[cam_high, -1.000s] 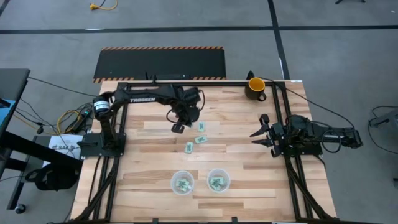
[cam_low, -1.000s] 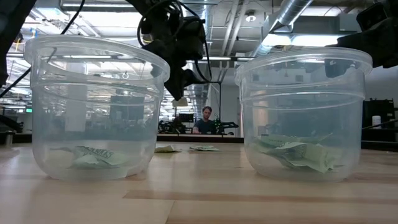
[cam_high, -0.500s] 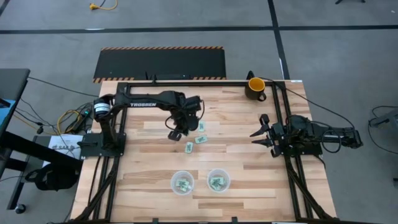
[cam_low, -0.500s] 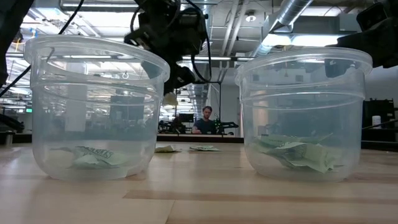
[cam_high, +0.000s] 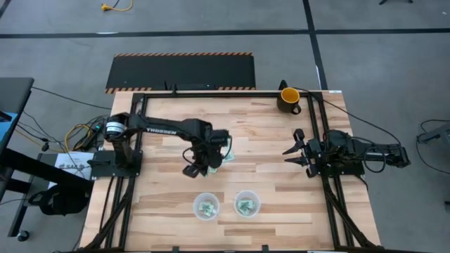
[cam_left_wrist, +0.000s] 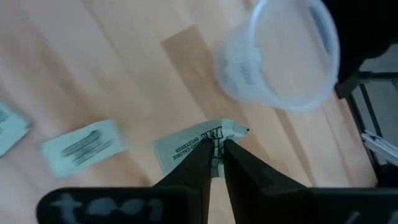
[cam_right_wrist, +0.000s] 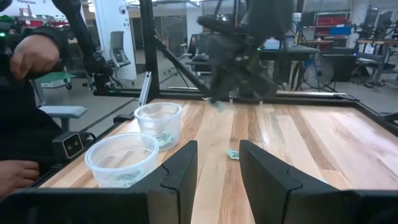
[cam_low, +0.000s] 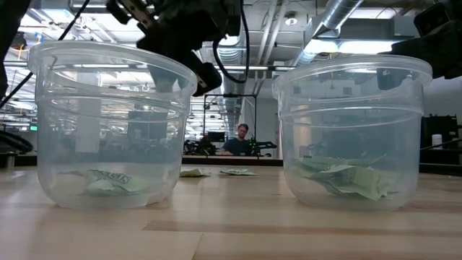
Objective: Pick and place Stevia / Truvia into bins
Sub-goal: Put the white stevia pack into the left transparent basket
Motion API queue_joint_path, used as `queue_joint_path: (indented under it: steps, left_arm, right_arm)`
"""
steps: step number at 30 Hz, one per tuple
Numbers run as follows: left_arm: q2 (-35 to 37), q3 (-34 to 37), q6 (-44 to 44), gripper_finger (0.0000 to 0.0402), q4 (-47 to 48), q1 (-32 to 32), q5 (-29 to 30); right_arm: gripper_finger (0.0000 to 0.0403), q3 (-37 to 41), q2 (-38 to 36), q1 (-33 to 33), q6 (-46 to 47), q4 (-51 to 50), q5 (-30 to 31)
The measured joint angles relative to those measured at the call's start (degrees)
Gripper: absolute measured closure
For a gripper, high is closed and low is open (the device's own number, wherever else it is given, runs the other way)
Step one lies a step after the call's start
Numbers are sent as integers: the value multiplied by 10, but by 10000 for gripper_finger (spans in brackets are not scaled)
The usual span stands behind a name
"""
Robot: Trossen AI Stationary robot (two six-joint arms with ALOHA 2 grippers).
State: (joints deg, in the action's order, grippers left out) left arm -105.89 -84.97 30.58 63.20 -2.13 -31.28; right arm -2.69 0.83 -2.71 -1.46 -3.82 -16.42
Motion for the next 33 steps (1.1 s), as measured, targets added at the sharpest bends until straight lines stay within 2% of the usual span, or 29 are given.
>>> queue_joint_path:
  steps: [16,33]
  left_arm:
    - [0,0,-68,374,-36,104,-10]
    - [0,0,-140,374,-109,167,-10]
  right_arm:
    - [290,0,0,0,0,0,0]
    - [290,0,0,0,0,0,0]
